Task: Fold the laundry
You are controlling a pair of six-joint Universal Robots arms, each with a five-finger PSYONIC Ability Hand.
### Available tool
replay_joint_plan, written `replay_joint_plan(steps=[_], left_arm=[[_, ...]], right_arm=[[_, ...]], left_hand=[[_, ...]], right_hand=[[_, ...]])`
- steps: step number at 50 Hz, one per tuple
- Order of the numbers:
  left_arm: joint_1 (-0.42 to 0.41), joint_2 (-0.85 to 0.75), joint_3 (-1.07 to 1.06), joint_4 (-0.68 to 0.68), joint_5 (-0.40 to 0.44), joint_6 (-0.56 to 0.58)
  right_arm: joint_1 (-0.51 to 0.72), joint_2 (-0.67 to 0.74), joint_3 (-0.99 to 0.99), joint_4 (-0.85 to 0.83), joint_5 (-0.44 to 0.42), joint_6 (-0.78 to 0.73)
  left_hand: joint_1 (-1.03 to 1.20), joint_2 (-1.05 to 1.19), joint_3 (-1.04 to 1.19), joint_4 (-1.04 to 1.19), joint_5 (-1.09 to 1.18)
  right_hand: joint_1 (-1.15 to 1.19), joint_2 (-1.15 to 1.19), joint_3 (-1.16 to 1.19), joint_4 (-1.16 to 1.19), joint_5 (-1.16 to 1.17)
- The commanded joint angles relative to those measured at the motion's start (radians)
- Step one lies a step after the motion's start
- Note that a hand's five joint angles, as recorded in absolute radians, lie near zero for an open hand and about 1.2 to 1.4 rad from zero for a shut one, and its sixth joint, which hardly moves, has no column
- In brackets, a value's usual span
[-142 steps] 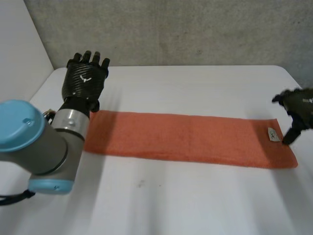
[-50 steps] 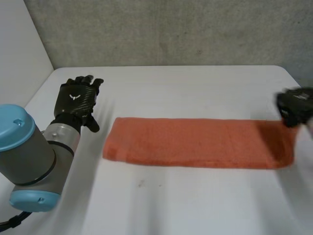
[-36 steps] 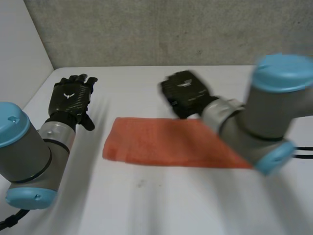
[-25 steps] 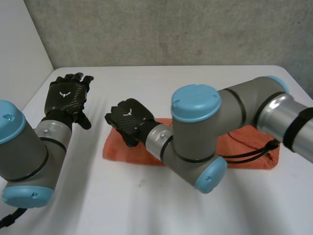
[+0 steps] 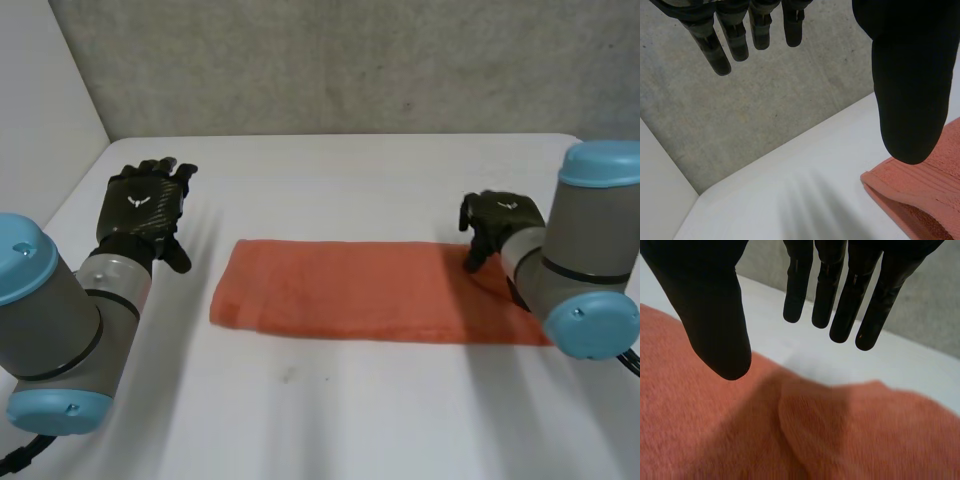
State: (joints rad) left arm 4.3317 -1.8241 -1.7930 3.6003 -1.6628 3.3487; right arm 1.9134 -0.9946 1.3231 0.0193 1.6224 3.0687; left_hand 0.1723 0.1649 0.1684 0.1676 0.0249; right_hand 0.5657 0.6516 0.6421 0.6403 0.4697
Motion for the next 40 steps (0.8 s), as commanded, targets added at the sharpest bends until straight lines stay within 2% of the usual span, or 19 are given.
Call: replay_joint_plan(steps=[1, 21, 25, 27, 28, 29, 34, 40], left_arm=[[-0.001, -0.001, 0.0, 0.0, 0.0, 0.0], [-0.006, -0.003, -0.008, 0.001, 0.001, 0.002], [-0.006, -0.003, -0.008, 0.001, 0.001, 0.002], [-0.006, -0.003, -0.008, 0.001, 0.001, 0.002], [-0.006, -0.003, -0.008, 0.001, 0.0, 0.002], [-0.007, -0.001, -0.008, 0.001, 0.001, 0.002], [-0.007, -0.001, -0.008, 0.001, 0.0, 0.002], [-0.006, 0.002, -0.006, 0.001, -0.002, 0.002]], right_arm=[[-0.034, 0.042, 0.035, -0.064, -0.039, 0.008], [-0.071, 0.149, 0.019, -0.159, -0.042, -0.073], [-0.071, 0.159, 0.018, -0.176, -0.041, -0.096], [-0.073, 0.165, 0.015, -0.191, -0.042, -0.108], [-0.073, 0.165, 0.015, -0.191, -0.042, -0.108], [-0.076, 0.166, 0.012, -0.199, -0.042, -0.11], [-0.076, 0.143, 0.001, -0.208, -0.049, -0.111], [-0.039, 0.108, -0.123, -0.191, -0.049, -0.137]], left_hand=[[0.002, 0.01, 0.006, 0.007, -0.025], [0.002, 0.01, 0.006, 0.007, -0.025], [0.002, 0.01, 0.006, 0.007, -0.025], [0.002, 0.01, 0.006, 0.007, -0.025], [0.002, 0.01, 0.006, 0.007, -0.025], [0.002, 0.01, 0.006, 0.007, -0.025], [0.002, 0.01, 0.006, 0.007, -0.025], [0.002, 0.01, 0.006, 0.007, -0.025]], right_hand=[[0.209, 0.123, 0.133, 0.135, 0.131], [0.306, 0.22, 0.23, 0.231, 0.227], [0.45, 0.364, 0.374, 0.375, 0.371], [0.724, 0.638, 0.648, 0.65, 0.646], [0.726, 0.64, 0.649, 0.651, 0.647], [0.83, 0.744, 0.753, 0.755, 0.751], [0.831, 0.745, 0.754, 0.756, 0.752], [0.831, 0.745, 0.754, 0.756, 0.752]])
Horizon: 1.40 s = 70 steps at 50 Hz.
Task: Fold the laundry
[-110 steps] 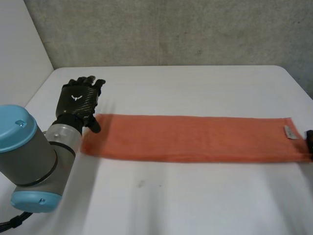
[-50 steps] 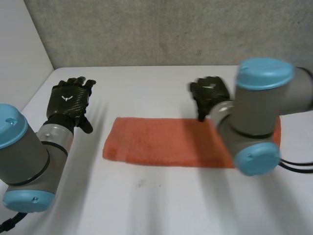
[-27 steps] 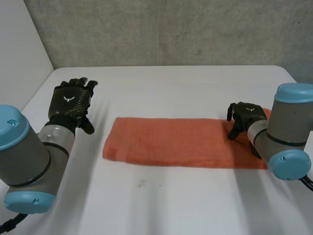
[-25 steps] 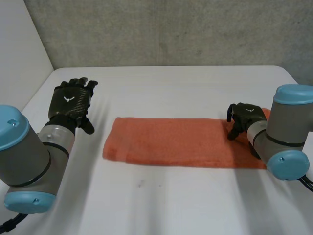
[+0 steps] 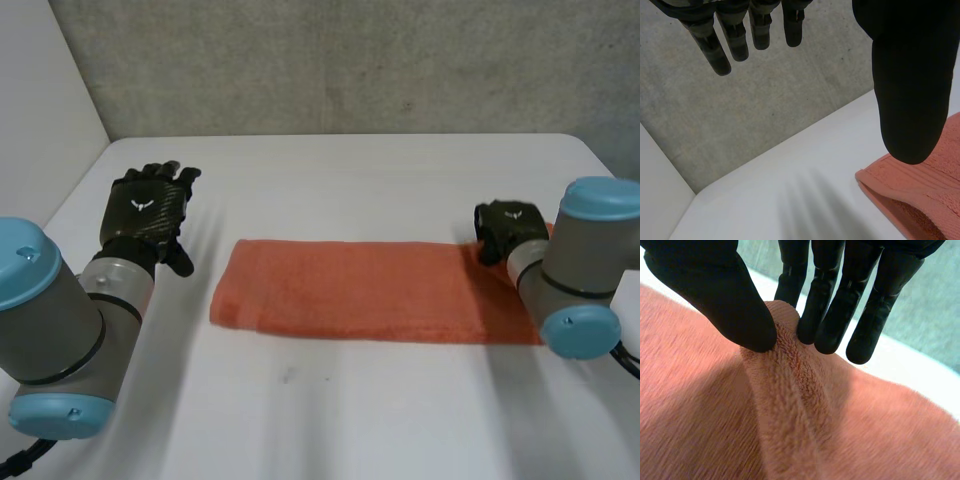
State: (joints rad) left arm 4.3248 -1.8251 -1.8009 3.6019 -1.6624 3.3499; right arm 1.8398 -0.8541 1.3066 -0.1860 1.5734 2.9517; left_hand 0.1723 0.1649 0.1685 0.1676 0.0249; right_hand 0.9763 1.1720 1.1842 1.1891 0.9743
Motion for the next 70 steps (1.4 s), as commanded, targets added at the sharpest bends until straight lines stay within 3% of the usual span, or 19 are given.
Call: replay_joint_plan(steps=[1, 7, 10, 17, 25, 27, 28, 29, 30, 35, 44, 48, 56, 68, 70], left_arm=[[0.001, 0.003, 0.002, 0.0, -0.002, 0.0], [0.013, 0.029, 0.002, -0.002, -0.002, 0.0], [0.024, 0.053, 0.0, -0.002, -0.002, 0.0], [0.062, 0.095, 0.0, -0.002, -0.023, -0.004], [0.058, 0.092, -0.006, -0.003, -0.023, -0.004], [0.049, 0.086, -0.009, -0.003, -0.019, -0.004], [0.049, 0.086, -0.009, -0.003, -0.019, -0.004], [0.044, 0.083, -0.009, -0.003, -0.017, -0.004], [0.044, 0.083, -0.009, -0.003, -0.017, -0.004], [0.007, 0.069, -0.011, -0.003, -0.013, -0.001], [-0.091, -0.046, 0.058, 0.009, -0.007, 0.01], [-0.123, -0.114, 0.104, 0.0, -0.007, 0.01], [-0.14, -0.226, 0.187, -0.014, -0.008, 0.01], [-0.134, -0.215, 0.178, -0.015, -0.013, 0.002], [-0.131, -0.209, 0.172, -0.015, -0.014, 0.0]], right_arm=[[0.083, -0.033, -0.145, 0.017, -0.009, -0.022], [0.304, -0.019, -0.273, 0.051, -0.082, -0.013], [0.345, -0.01, -0.28, 0.051, -0.108, -0.003], [0.542, 0.119, -0.323, 0.042, -0.274, 0.043], [0.647, 0.254, -0.386, 0.053, -0.294, 0.026], [0.647, 0.257, -0.388, 0.054, -0.288, 0.02], [0.647, 0.248, -0.391, 0.054, -0.273, 0.015], [0.647, 0.248, -0.391, 0.054, -0.273, 0.015], [0.645, 0.225, -0.391, 0.056, -0.242, 0.009], [0.633, 0.06, -0.336, 0.062, -0.117, -0.025], [0.417, -0.218, 0.029, 0.088, -0.089, -0.042], [0.337, -0.237, 0.148, 0.089, -0.095, -0.045], [0.177, -0.296, 0.416, -0.067, -0.159, -0.134], [0.141, -0.249, 0.485, -0.142, -0.162, -0.195], [0.127, -0.247, 0.485, -0.144, -0.167, -0.195]], left_hand=[[0.002, 0.01, 0.006, 0.007, -0.025], [0.002, 0.01, 0.006, 0.007, -0.025], [0.002, 0.01, 0.006, 0.007, -0.025], [0.002, 0.01, 0.006, 0.007, -0.025], [0.002, 0.01, 0.006, 0.007, -0.025], [0.002, 0.01, 0.006, 0.007, -0.025], [0.002, 0.01, 0.006, 0.007, -0.025], [0.002, 0.01, 0.006, 0.007, -0.025], [0.002, 0.01, 0.006, 0.007, -0.025], [0.002, 0.01, 0.006, 0.007, -0.025], [0.002, 0.01, 0.006, 0.007, -0.025], [0.002, 0.01, 0.006, 0.007, -0.025], [0.002, 0.01, 0.006, 0.007, -0.025], [0.002, 0.01, 0.006, 0.007, -0.025], [0.002, 0.01, 0.006, 0.007, -0.025]], right_hand=[[0.42, 0.224, 0.212, 0.207, 0.247], [0.42, 0.224, 0.212, 0.207, 0.247], [0.42, 0.224, 0.212, 0.207, 0.247], [0.42, 0.224, 0.212, 0.207, 0.247], [0.42, 0.224, 0.212, 0.207, 0.247], [0.42, 0.224, 0.212, 0.207, 0.247], [-0.14, -0.336, -0.348, -0.353, -0.312], [-0.146, -0.341, -0.353, -0.358, -0.318], [-0.619, -0.815, -0.827, -0.832, -0.792], [-0.802, -0.997, -1.01, -1.015, -0.974], [-0.768, -0.964, -0.976, -0.981, -0.941], [-0.721, -0.917, -0.929, -0.934, -0.894], [-0.325, -0.521, -0.533, -0.538, -0.498], [-0.187, -0.382, -0.395, -0.4, -0.359], [-0.066, -0.262, -0.274, -0.279, -0.239]])
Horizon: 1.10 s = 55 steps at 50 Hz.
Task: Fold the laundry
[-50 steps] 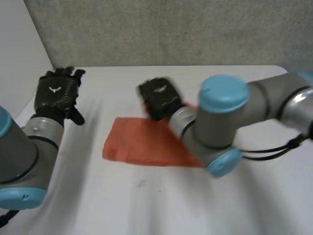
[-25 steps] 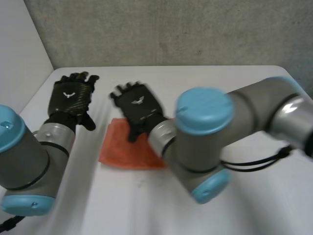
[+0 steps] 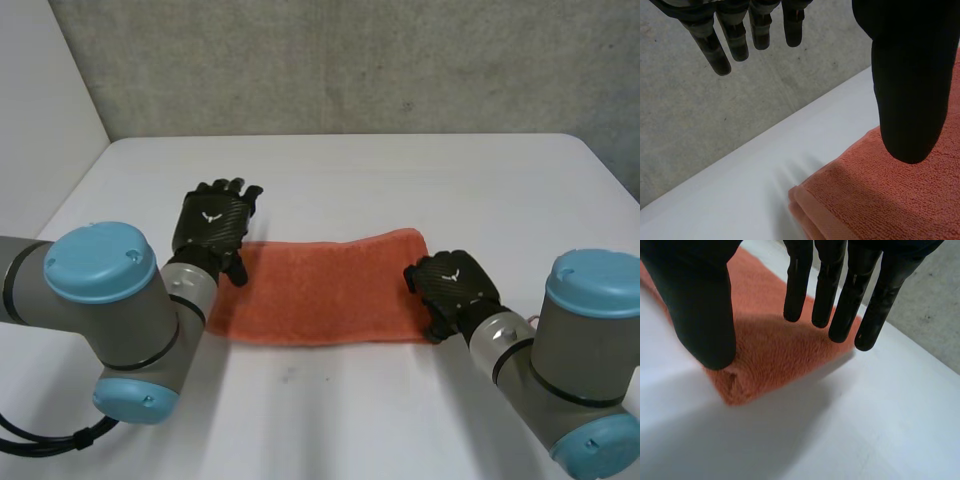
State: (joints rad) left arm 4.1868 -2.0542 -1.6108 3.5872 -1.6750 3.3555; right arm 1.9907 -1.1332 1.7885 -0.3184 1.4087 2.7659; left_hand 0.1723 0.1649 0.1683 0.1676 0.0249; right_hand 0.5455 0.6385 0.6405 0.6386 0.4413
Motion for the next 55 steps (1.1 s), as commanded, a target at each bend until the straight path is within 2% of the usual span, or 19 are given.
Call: replay_joint_plan(steps=[1, 3, 4, 5, 17, 25, 27, 28, 30, 33, 40, 45, 46, 47, 48, 49, 50, 53, 55], left_arm=[[0.009, 0.031, -0.027, -0.001, -0.002, -0.005], [0.01, 0.04, -0.032, -0.001, -0.002, -0.007], [0.012, 0.048, -0.035, -0.001, -0.003, -0.008], [0.013, 0.055, -0.038, -0.001, -0.003, -0.007], [0.016, 0.108, -0.069, -0.002, -0.005, -0.008], [0.047, 0.161, -0.097, -0.008, -0.008, -0.007], [0.079, 0.205, -0.116, -0.019, -0.011, -0.01], [0.079, 0.206, -0.116, -0.019, -0.011, -0.01], [0.113, 0.255, -0.133, -0.03, -0.012, -0.013], [0.142, 0.298, -0.153, -0.036, -0.012, -0.042], [0.18, 0.328, -0.167, -0.051, -0.009, -0.139], [0.182, 0.327, -0.167, -0.082, -0.003, -0.153], [0.179, 0.322, -0.164, -0.087, 0.0, -0.153], [0.179, 0.322, -0.164, -0.087, 0.0, -0.153], [0.174, 0.321, -0.158, -0.087, 0.0, -0.153], [0.17, 0.318, -0.153, -0.087, 0.003, -0.153], [0.17, 0.318, -0.153, -0.087, 0.003, -0.153], [0.162, 0.304, -0.133, -0.084, 0.004, -0.154], [0.116, 0.257, -0.092, -0.085, 0.003, -0.157]], right_arm=[[-0.036, 0.032, 0.003, -0.014, -0.005, -0.008], [-0.043, 0.032, 0.002, -0.016, -0.005, -0.008], [-0.044, 0.032, 0.002, -0.019, -0.005, -0.008], [-0.047, 0.03, 0.003, -0.022, -0.007, -0.006], [-0.035, 0.027, -0.017, -0.024, 0.01, -0.008], [0.002, 0.024, -0.196, -0.01, 0.027, -0.06], [0.139, 0.052, -0.317, 0.015, 0.024, -0.086], [0.14, 0.052, -0.317, 0.015, 0.024, -0.086], [0.283, 0.131, -0.452, 0.051, 0.013, -0.106], [0.391, 0.222, -0.559, 0.096, -0.011, -0.132], [0.502, 0.403, -0.659, 0.171, -0.118, -0.183], [0.511, 0.386, -0.666, 0.179, -0.094, -0.19], [0.511, 0.344, -0.652, 0.17, -0.07, -0.172], [0.511, 0.343, -0.652, 0.17, -0.07, -0.172], [0.499, 0.296, -0.641, 0.159, -0.038, -0.137], [0.47, 0.25, -0.626, 0.147, -0.002, -0.082], [0.47, 0.25, -0.626, 0.147, -0.002, -0.081], [0.369, 0.14, -0.554, 0.124, 0.042, 0.105], [0.343, 0.116, -0.539, 0.124, 0.039, 0.15]], left_hand=[[0.002, 0.01, 0.006, 0.007, -0.025], [0.002, 0.01, 0.006, 0.007, -0.025], [0.002, 0.01, 0.006, 0.007, -0.025], [0.002, 0.01, 0.006, 0.007, -0.025], [0.002, 0.01, 0.006, 0.007, -0.025], [0.002, 0.01, 0.006, 0.007, -0.025], [0.002, 0.01, 0.006, 0.007, -0.025], [0.002, 0.01, 0.006, 0.007, -0.025], [0.002, 0.01, 0.006, 0.007, -0.025], [0.002, 0.01, 0.006, 0.007, -0.025], [0.002, 0.01, 0.006, 0.007, -0.025], [0.002, 0.01, 0.006, 0.007, -0.025], [0.002, 0.01, 0.006, 0.007, -0.025], [0.002, 0.01, 0.006, 0.007, -0.025], [0.002, 0.01, 0.006, 0.007, -0.025], [0.002, 0.01, 0.006, 0.007, -0.025], [0.002, 0.01, 0.006, 0.007, -0.025], [0.002, 0.01, 0.006, 0.007, -0.025], [0.002, 0.01, 0.006, 0.007, -0.025]], right_hand=[[0.431, 0.338, 0.336, 0.338, 0.361], [0.52, 0.427, 0.425, 0.427, 0.45], [0.776, 0.683, 0.681, 0.683, 0.706], [0.85, 0.757, 0.755, 0.757, 0.78], [0.851, 0.758, 0.756, 0.758, 0.78], [0.851, 0.758, 0.756, 0.758, 0.78], [0.851, 0.758, 0.756, 0.758, 0.78], [0.851, 0.758, 0.756, 0.758, 0.78], [0.851, 0.758, 0.756, 0.758, 0.78], [0.851, 0.758, 0.756, 0.758, 0.78], [0.851, 0.758, 0.756, 0.758, 0.78], [0.851, 0.758, 0.756, 0.758, 0.78], [0.454, 0.361, 0.359, 0.36, 0.383], [0.45, 0.357, 0.355, 0.357, 0.379], [-0.018, -0.111, -0.113, -0.111, -0.089], [-0.267, -0.36, -0.362, -0.36, -0.337], [-0.27, -0.363, -0.365, -0.363, -0.34], [-0.371, -0.464, -0.466, -0.464, -0.441], [-0.371, -0.464, -0.466, -0.464, -0.441]])
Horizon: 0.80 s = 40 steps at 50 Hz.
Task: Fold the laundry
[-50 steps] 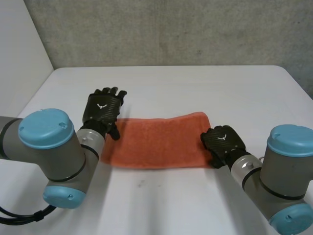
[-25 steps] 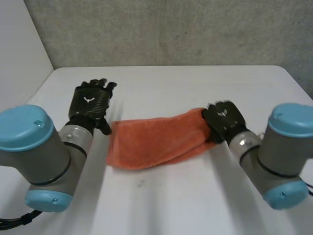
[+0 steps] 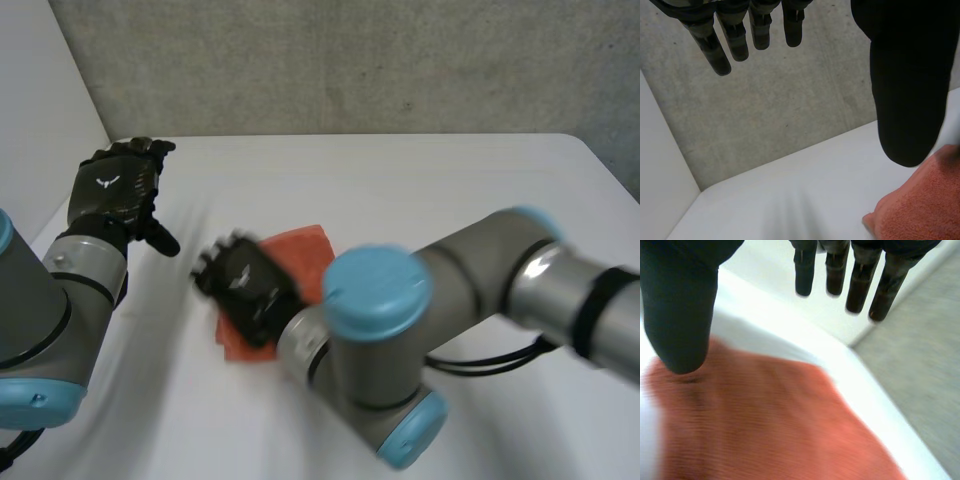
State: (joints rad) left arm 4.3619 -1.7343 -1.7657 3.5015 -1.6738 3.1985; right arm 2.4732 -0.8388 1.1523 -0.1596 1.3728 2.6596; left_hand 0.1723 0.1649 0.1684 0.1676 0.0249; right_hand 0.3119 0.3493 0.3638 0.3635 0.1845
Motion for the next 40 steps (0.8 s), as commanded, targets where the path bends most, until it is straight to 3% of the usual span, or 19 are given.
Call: replay_joint_plan(steps=[1, 3, 9, 17, 25, 34, 40], left_arm=[[-0.059, -0.064, 0.063, 0.001, 0.002, 0.0], [-0.134, -0.119, 0.11, -0.002, 0.009, -0.002], [-0.202, -0.211, 0.156, -0.036, 0.006, -0.026], [-0.214, -0.289, 0.169, -0.16, -0.001, -0.054], [-0.177, -0.309, 0.155, -0.202, -0.046, -0.04], [-0.157, -0.297, 0.173, -0.245, -0.046, -0.023], [-0.165, -0.132, 0.228, -0.271, -0.037, -0.031]], right_arm=[[-0.14, -0.178, 0.098, -0.035, 0.075, 0.257], [-0.177, -0.195, 0.101, -0.022, 0.084, 0.319], [-0.217, -0.142, 0.069, 0.038, 0.078, 0.344], [-0.226, 0.027, -0.04, 0.152, 0.016, 0.347], [-0.233, 0.116, -0.13, 0.215, 0.019, 0.347], [-0.272, 0.043, -0.155, 0.249, 0.02, 0.347], [-0.318, -0.154, -0.106, 0.238, 0.08, 0.347]], left_hand=[[0.002, 0.01, 0.006, 0.007, -0.025], [0.002, 0.01, 0.006, 0.007, -0.025], [0.002, 0.01, 0.006, 0.007, -0.025], [0.003, 0.01, 0.007, 0.008, -0.024], [0.002, 0.01, 0.006, 0.007, -0.025], [0.002, 0.01, 0.006, 0.007, -0.025], [0.002, 0.01, 0.006, 0.007, -0.025]], right_hand=[[-0.137, -0.175, -0.189, -0.189, -0.184], [-0.137, -0.175, -0.189, -0.189, -0.184], [-0.137, -0.175, -0.189, -0.189, -0.184], [-0.137, -0.175, -0.189, -0.189, -0.184], [-0.137, -0.175, -0.189, -0.189, -0.184], [-0.137, -0.175, -0.189, -0.189, -0.184], [-0.137, -0.175, -0.189, -0.189, -0.184]])
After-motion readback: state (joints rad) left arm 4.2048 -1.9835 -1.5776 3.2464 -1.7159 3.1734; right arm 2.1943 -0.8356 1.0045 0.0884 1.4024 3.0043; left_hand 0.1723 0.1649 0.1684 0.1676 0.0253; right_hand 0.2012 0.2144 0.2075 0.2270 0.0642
